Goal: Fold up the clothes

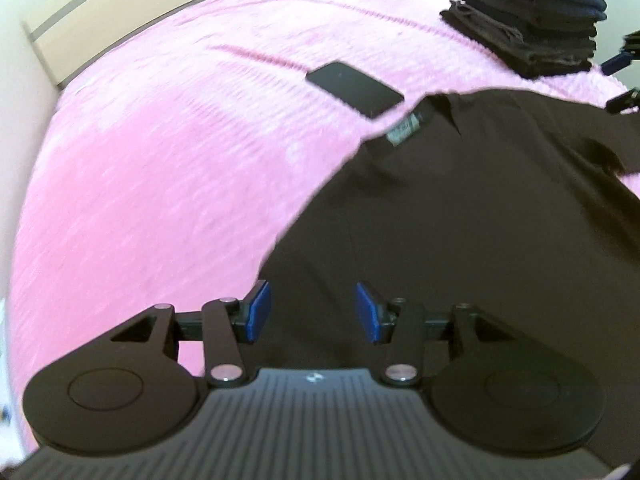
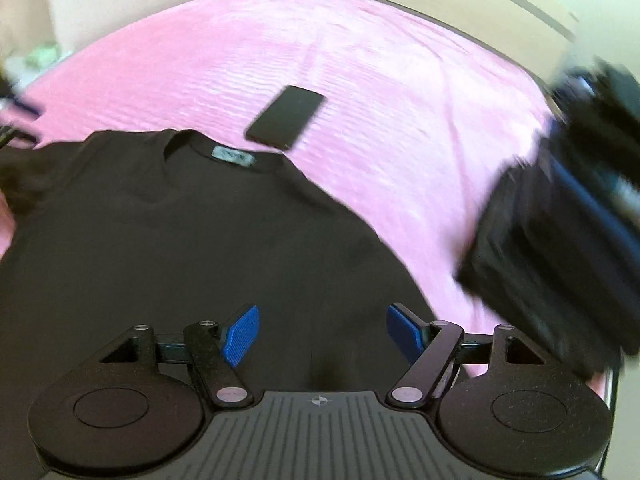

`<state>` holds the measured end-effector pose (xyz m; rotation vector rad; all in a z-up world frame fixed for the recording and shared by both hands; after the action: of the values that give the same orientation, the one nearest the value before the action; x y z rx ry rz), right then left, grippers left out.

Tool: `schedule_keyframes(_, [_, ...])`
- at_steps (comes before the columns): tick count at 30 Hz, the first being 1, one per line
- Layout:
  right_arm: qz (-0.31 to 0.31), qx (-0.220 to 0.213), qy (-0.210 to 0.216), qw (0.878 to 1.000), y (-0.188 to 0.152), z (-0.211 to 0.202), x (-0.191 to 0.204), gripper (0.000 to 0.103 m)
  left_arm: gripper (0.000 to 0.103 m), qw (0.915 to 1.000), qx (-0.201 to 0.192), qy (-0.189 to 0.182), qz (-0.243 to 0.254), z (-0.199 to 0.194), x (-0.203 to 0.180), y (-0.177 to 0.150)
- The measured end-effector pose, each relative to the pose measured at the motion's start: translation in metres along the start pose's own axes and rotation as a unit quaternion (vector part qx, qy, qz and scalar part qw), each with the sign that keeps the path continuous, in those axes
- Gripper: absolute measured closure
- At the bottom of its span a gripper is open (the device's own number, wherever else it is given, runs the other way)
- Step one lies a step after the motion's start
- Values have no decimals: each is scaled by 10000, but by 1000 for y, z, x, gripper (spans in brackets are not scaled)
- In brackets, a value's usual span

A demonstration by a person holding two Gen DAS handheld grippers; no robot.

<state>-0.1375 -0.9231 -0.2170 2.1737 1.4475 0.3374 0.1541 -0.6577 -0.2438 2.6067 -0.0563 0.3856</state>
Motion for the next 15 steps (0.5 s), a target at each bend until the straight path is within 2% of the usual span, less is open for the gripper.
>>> schedule_keyframes(1, [-153, -29, -16, 9999, 9, 13, 0, 29, 61, 10000, -74, -55, 36, 13, 4, 8])
schedule_keyframes(3, [-262, -66, -22, 9996, 30, 38, -1, 46, 61, 9997, -179, -121, 96, 39, 12, 22])
schedule_keyframes(7, [-433, -198, 122, 9988, 51, 98, -4, 46, 61, 9992, -287, -261, -139, 87, 20, 41])
schedule_keyframes(9, [-488, -132, 167, 9986, 57, 127, -3, 46, 61, 9991, -274, -292, -154, 108, 22, 42])
schedule_keyframes(13, [-1045, -60, 335, 9939, 57, 162, 8, 47, 62, 9990, -135, -418, -82, 147, 17, 39])
schedule_keyframes(15, [-1069, -57, 411, 9934, 57, 174, 5, 47, 62, 9987, -192, -478, -41, 152, 16, 38])
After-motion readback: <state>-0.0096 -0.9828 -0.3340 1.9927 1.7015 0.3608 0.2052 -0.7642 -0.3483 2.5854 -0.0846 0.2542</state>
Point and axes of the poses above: each gripper's, at about its wrist camera, not at the fingertips, and z roughly the way its jaws point, x to its left, y to its top, the point moved 3 cm from there along z, roughly the way its jaws point, and after that the axes turned 14 degrees about z, right-handed, at the moved point
